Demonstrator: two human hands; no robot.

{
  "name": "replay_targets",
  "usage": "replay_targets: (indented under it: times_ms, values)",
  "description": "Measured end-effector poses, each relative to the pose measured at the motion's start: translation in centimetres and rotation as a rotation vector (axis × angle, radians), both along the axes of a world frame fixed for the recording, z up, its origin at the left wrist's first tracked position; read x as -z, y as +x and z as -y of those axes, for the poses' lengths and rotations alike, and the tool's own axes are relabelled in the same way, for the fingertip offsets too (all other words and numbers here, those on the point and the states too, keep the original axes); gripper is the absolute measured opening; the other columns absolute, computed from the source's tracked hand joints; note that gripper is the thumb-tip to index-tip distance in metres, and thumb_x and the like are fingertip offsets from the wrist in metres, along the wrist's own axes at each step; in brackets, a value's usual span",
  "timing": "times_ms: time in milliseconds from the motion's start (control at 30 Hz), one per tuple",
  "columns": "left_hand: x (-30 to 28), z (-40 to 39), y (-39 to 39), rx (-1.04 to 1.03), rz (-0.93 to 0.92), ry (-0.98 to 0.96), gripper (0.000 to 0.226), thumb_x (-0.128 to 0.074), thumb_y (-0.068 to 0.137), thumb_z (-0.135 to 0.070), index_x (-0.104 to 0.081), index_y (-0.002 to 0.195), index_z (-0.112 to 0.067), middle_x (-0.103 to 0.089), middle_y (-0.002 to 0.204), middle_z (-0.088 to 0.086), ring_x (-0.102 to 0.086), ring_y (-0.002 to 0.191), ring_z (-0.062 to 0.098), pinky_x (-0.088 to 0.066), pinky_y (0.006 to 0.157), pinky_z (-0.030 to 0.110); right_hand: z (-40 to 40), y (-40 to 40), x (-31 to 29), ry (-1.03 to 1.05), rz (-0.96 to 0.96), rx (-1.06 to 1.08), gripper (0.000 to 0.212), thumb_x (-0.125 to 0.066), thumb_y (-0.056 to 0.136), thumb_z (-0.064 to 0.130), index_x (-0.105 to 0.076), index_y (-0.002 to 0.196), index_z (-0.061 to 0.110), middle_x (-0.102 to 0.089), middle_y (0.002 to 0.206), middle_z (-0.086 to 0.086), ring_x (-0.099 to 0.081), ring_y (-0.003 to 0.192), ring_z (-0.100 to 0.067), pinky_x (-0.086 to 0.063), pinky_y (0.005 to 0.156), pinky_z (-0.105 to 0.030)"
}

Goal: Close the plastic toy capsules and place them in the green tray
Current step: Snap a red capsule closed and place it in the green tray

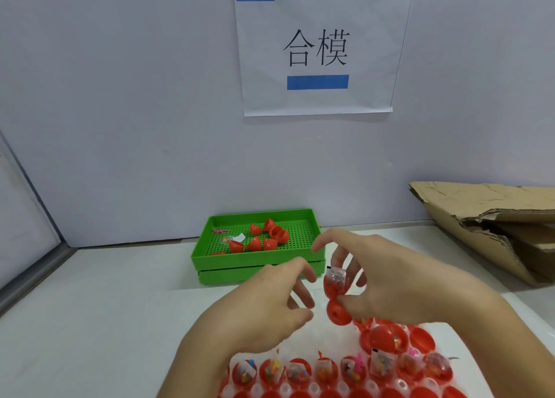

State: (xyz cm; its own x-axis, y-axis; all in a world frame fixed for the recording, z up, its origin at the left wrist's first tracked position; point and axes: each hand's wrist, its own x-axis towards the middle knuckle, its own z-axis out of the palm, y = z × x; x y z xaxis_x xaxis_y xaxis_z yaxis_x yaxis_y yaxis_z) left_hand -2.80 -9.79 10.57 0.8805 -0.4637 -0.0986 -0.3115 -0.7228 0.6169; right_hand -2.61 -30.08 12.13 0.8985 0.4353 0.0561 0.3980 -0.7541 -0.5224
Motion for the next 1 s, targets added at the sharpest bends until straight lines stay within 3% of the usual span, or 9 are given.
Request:
replay_targets:
  times_ms: [167, 300, 400, 500, 633, 767, 900, 1000]
  values:
    - [-0.8, 0.2, -0.1, -0.008, -0.134, -0.343, 0.030, -0.071, 0.088, -0.015, -0.061, 0.115, -0.026, -0.074, 0.103, -0.008, -0.072, 0.091, 0.009, -0.057, 0.089, 0.033, -0.2, -0.9, -1.4, 0.057, 0.061, -0.085, 0.071, -0.078, 0.076, 0.028, -0.036, 0.119, 0.065, -0.053, 0.106, 0.032, -0.058, 0.094, 0.009, -0.052, 0.079, -0.015]
    - [-1.1, -0.2, -0.1, -0.036, -0.186, -0.475, 0.024, -0.075, 0.085, -0.010, -0.070, 0.106, -0.018, -0.077, 0.096, -0.006, -0.073, 0.091, 0.011, -0.059, 0.084, 0.027, -0.1, -1.2, -1.7, 0.074, 0.090, -0.104, 0.073, -0.074, 0.077, 0.024, -0.036, 0.121, 0.068, -0.056, 0.109, 0.030, -0.059, 0.099, 0.005, -0.053, 0.083, -0.021]
    - [-1.2, -0.5, 0.0, -0.052, -0.203, -0.537, 0.026, -0.080, 0.081, -0.011, -0.071, 0.106, -0.016, -0.078, 0.095, -0.001, -0.074, 0.090, 0.013, -0.058, 0.080, 0.023, -0.1, -1.2, -1.9, 0.092, 0.112, -0.109, 0.071, -0.074, 0.080, 0.023, -0.039, 0.122, 0.067, -0.058, 0.111, 0.030, -0.059, 0.102, 0.004, -0.055, 0.083, -0.024]
    - [-1.4, -0.7, -0.1, -0.038, -0.191, -0.584, 0.025, -0.079, 0.082, -0.015, -0.074, 0.106, -0.017, -0.077, 0.097, 0.002, -0.073, 0.095, 0.016, -0.057, 0.087, 0.026, 0.3, -1.1, -1.9, 0.147, 0.139, -0.101, 0.065, -0.075, 0.084, 0.019, -0.045, 0.122, 0.063, -0.059, 0.114, 0.028, -0.060, 0.105, 0.002, -0.056, 0.082, -0.025]
    - [-1.7, -0.4, -0.1, -0.093, -0.125, -0.676, 0.022, -0.078, 0.082, -0.013, -0.074, 0.104, -0.016, -0.077, 0.097, 0.004, -0.073, 0.094, 0.017, -0.058, 0.085, 0.025, 1.0, -0.9, -2.2, 0.278, 0.209, -0.039, 0.037, -0.066, 0.093, 0.017, -0.062, 0.116, 0.046, -0.066, 0.108, 0.020, -0.065, 0.102, -0.003, -0.057, 0.083, -0.030]
    - [-2.0, -0.1, -0.2, -0.153, -0.082, -0.730, 0.030, -0.083, 0.076, -0.015, -0.070, 0.103, -0.014, -0.078, 0.093, 0.004, -0.074, 0.090, 0.018, -0.058, 0.086, 0.028, 0.4, -0.9, -2.5, 0.374, 0.338, 0.058, 0.019, -0.068, 0.089, 0.026, -0.071, 0.103, 0.037, -0.070, 0.094, 0.018, -0.066, 0.092, -0.003, -0.056, 0.079, -0.028]
    - [-2.3, 0.5, -0.6, -0.155, -0.021, -0.736, 0.027, -0.084, 0.075, -0.014, -0.067, 0.095, -0.013, -0.078, 0.089, 0.001, -0.075, 0.087, 0.016, -0.059, 0.084, 0.028, -0.5, -1.4, -2.8, 0.378, 0.324, 0.032, 0.026, -0.066, 0.079, 0.050, -0.071, 0.102, 0.039, -0.069, 0.095, 0.019, -0.065, 0.094, -0.004, -0.057, 0.076, -0.029]
    - [-2.2, 1.1, -0.8, -0.169, 0.047, -0.698, 0.025, -0.084, 0.074, -0.015, -0.065, 0.090, -0.015, -0.078, 0.085, -0.002, -0.075, 0.084, 0.012, -0.059, 0.081, 0.029, -0.8, -1.5, -2.8, 0.370, 0.333, 0.014, 0.018, -0.070, 0.081, 0.040, -0.073, 0.098, 0.039, -0.069, 0.093, 0.020, -0.064, 0.094, -0.005, -0.056, 0.075, -0.031]
